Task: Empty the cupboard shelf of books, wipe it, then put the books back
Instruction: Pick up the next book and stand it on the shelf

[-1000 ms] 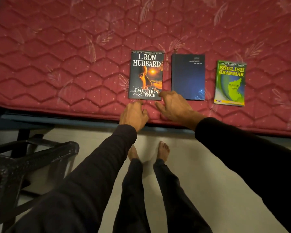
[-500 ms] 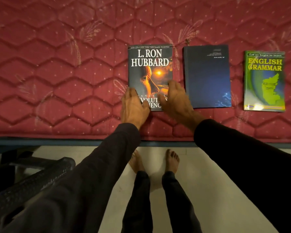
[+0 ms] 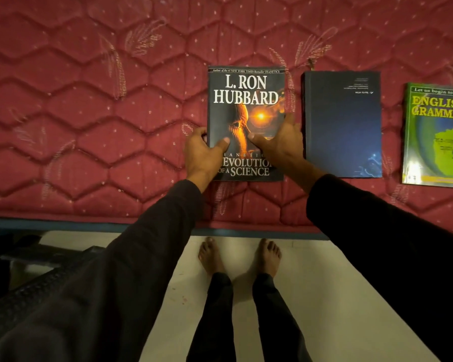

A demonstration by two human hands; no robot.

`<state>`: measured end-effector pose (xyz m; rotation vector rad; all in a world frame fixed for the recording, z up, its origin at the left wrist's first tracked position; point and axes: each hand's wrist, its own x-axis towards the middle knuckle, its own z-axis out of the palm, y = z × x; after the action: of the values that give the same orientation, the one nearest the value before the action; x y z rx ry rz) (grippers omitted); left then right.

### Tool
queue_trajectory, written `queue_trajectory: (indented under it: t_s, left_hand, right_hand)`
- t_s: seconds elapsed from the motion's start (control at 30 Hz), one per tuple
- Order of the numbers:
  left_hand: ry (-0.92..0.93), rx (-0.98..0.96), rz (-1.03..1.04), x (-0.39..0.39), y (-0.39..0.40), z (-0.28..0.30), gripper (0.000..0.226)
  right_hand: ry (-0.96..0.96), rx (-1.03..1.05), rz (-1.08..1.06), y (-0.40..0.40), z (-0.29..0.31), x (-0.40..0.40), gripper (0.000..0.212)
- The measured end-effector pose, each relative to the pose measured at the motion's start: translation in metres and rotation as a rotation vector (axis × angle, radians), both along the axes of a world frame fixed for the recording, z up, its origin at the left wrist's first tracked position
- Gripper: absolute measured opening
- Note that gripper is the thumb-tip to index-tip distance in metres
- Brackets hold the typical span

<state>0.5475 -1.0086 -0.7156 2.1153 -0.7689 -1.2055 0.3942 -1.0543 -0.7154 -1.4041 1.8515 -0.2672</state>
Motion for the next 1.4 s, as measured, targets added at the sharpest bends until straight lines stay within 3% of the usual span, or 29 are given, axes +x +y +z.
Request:
queue_trajectory:
  t_s: [0.1, 0.23, 0.37, 0.5, 0.63, 0.73, 0.83, 0.93, 1.03, 1.13, 1.3, 1.4]
  left_hand:
    - [0.141, 0.03, 0.048, 0.003, 0.001, 0.003, 0.033]
    - [0.143, 0.066, 0.067, 0.003, 0.006, 0.0, 0.023]
    - [0.133, 0.099, 0.082, 0.001, 0.007, -0.002, 0.027]
    - [0.069, 0.133, 0.097, -0.007, 0.013, 0.004, 0.028]
    - [0.008, 0.13, 0.129, -0.019, 0.025, 0.008, 0.028]
    - [0.036, 0.12, 0.139, -0.025, 0.033, 0.01, 0.03]
    - [0.094, 0.131, 0.132, -0.03, 0.046, 0.018, 0.047]
    - [0.146, 0.149, 0.133, -0.035, 0.071, 0.026, 0.05]
    - [0.15, 0.159, 0.166, -0.04, 0.101, 0.04, 0.047]
    - [0.15, 0.134, 0.212, -0.041, 0.121, 0.062, 0.048]
    - [0.169, 0.059, 0.332, -0.039, 0.143, 0.118, 0.038]
    - [0.175, 0.01, 0.456, -0.042, 0.151, 0.163, 0.03]
  right_hand:
    - [-0.087, 0.04, -0.055, 0.001, -0.001, -0.003, 0.08]
    - [-0.071, 0.118, -0.053, 0.003, -0.002, -0.006, 0.078]
    - [-0.123, 0.174, -0.082, 0.003, -0.004, -0.007, 0.075]
    - [-0.133, 0.171, -0.09, 0.008, 0.0, -0.008, 0.048]
    - [-0.177, 0.151, -0.155, 0.029, 0.005, -0.012, 0.054]
    - [-0.26, 0.203, -0.138, 0.04, 0.009, -0.017, 0.023]
    - [-0.311, 0.345, -0.149, 0.047, 0.017, -0.025, 0.034]
    - [-0.34, 0.394, -0.072, 0.06, 0.033, -0.031, 0.015]
    - [-0.332, 0.397, 0.033, 0.076, 0.045, -0.039, 0.008]
    - [-0.396, 0.441, 0.036, 0.087, 0.067, -0.042, 0.034]
    - [-0.417, 0.359, 0.156, 0.093, 0.126, -0.037, 0.014]
    - [-0.427, 0.251, 0.175, 0.101, 0.167, -0.032, 0.015]
